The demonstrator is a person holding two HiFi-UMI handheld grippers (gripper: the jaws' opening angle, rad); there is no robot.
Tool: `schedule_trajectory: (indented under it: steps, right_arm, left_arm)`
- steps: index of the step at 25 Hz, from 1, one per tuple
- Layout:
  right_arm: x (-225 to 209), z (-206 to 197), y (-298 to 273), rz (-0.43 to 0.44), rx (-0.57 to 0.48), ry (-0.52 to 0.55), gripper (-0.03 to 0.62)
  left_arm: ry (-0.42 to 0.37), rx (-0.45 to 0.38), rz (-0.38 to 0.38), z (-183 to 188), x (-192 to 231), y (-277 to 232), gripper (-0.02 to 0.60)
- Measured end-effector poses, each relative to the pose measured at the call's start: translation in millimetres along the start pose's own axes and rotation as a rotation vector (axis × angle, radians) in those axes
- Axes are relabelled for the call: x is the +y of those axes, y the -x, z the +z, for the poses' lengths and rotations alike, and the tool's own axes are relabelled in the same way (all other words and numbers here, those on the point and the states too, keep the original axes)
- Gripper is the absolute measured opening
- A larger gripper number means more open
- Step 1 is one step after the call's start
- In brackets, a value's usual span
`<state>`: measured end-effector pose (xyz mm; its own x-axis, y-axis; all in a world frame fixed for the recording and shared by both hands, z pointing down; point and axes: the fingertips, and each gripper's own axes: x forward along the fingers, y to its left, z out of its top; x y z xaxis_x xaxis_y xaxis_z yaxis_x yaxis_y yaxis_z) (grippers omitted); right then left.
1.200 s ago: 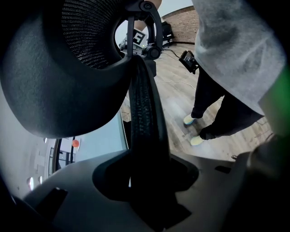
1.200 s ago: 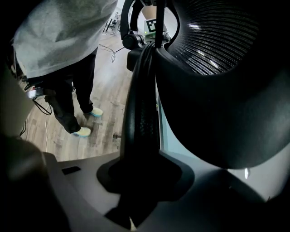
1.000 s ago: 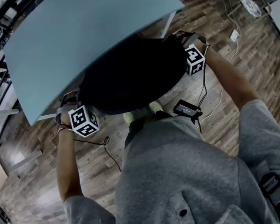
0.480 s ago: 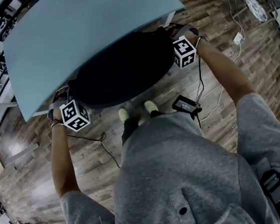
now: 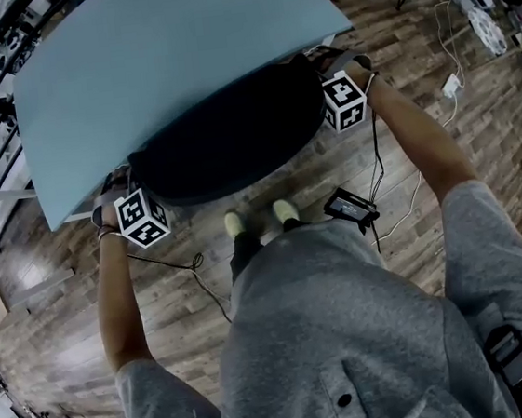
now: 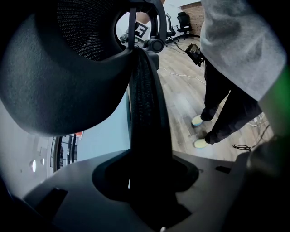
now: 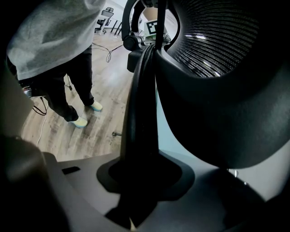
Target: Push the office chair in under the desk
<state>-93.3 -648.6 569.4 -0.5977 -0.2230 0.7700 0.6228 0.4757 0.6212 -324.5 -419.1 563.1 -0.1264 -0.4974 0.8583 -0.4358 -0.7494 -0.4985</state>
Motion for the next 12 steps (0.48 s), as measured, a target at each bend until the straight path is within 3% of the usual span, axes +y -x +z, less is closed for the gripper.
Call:
schedule_trajectory:
  steps: [12]
  right_arm:
    - [-7, -13, 1, -0.007, -0.011, 0.008, 0.123]
  left_arm:
    - [0.008, 0.002, 0.018, 11, 9, -1, 0.181]
